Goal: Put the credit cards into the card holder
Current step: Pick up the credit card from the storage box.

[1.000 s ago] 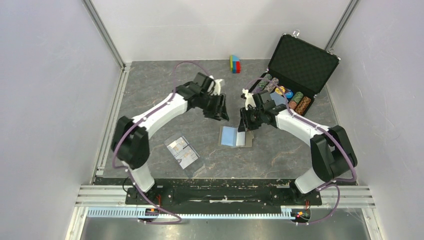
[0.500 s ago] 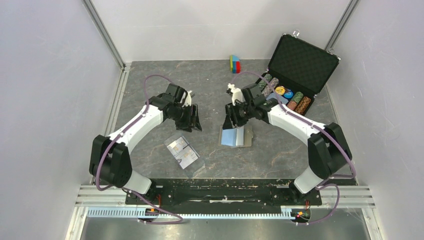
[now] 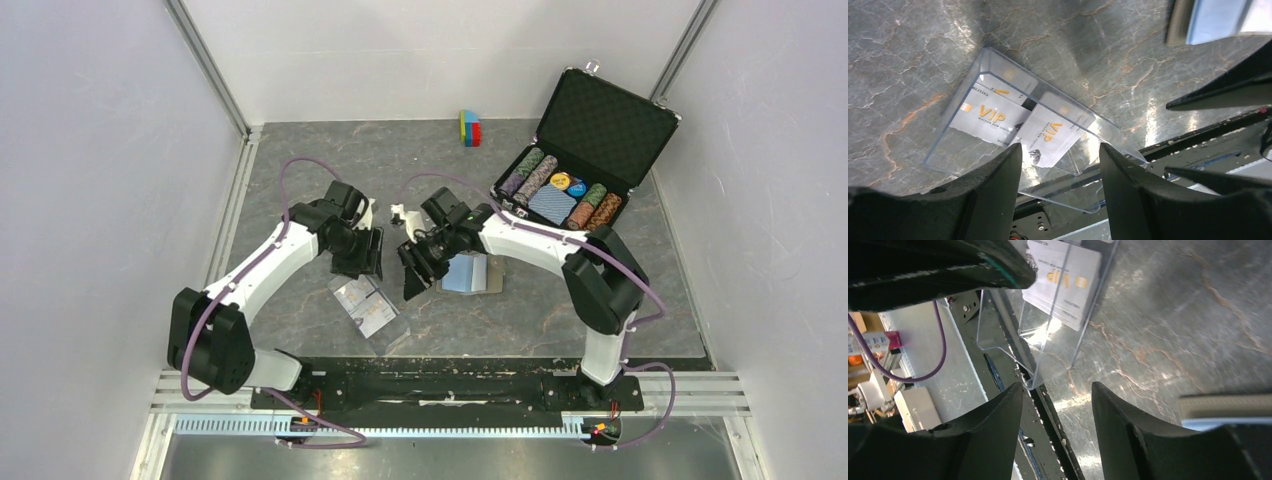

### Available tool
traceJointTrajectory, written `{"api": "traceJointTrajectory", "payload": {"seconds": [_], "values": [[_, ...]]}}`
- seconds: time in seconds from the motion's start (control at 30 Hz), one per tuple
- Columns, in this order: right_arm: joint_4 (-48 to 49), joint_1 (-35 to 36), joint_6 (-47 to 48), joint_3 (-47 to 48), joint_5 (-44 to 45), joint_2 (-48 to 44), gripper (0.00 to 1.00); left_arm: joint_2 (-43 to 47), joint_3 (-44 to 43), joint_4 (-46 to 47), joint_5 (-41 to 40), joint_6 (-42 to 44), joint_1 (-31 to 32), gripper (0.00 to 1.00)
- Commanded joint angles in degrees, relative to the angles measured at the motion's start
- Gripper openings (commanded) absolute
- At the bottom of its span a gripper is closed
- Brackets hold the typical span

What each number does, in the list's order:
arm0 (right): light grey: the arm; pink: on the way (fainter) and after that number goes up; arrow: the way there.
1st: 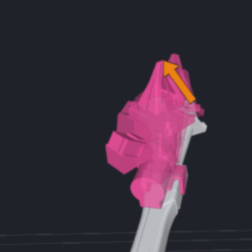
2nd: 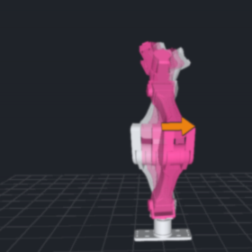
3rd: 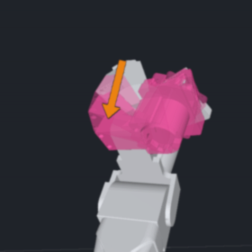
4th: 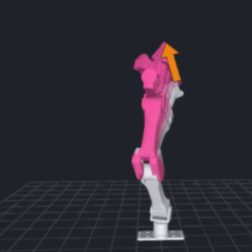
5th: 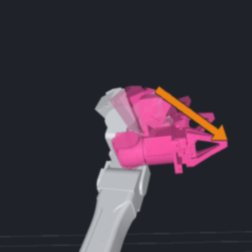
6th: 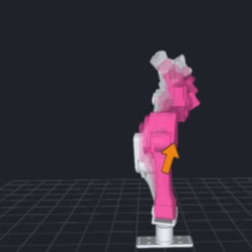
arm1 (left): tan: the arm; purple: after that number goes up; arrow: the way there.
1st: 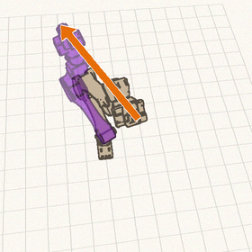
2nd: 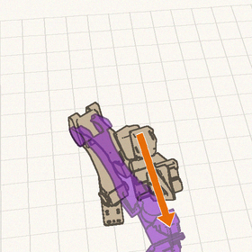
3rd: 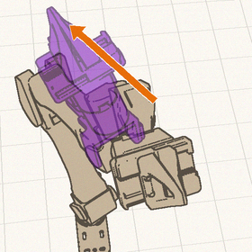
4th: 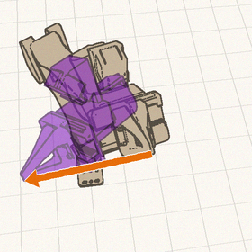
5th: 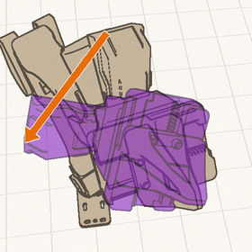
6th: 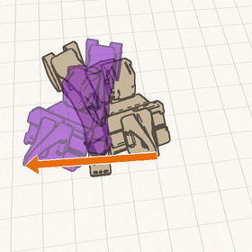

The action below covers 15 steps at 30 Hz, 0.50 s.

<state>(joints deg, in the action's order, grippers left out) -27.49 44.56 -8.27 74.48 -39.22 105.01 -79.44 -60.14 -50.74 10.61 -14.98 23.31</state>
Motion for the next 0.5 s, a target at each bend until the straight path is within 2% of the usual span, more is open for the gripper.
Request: {"api": "traceJointTrajectory", "payload": {"seconds": [0.0,0.27,0.47], "values": [[-5.42,1.95,4.33,6.71,-3.09,3.80,0.57,1.17,0.37,-1.25,-3.49,3.51,-0.71,0.65],[-11.10,3.96,7.16,13.63,-3.26,10.74,0.58,2.35,-0.52,-1.98,-5.71,5.64,-4.29,0.65],[-11.35,3.97,7.06,13.78,-0.67,10.25,0.59,-1.87,-2.94,-2.54,-13.20,10.47,-4.93,0.69]]}}
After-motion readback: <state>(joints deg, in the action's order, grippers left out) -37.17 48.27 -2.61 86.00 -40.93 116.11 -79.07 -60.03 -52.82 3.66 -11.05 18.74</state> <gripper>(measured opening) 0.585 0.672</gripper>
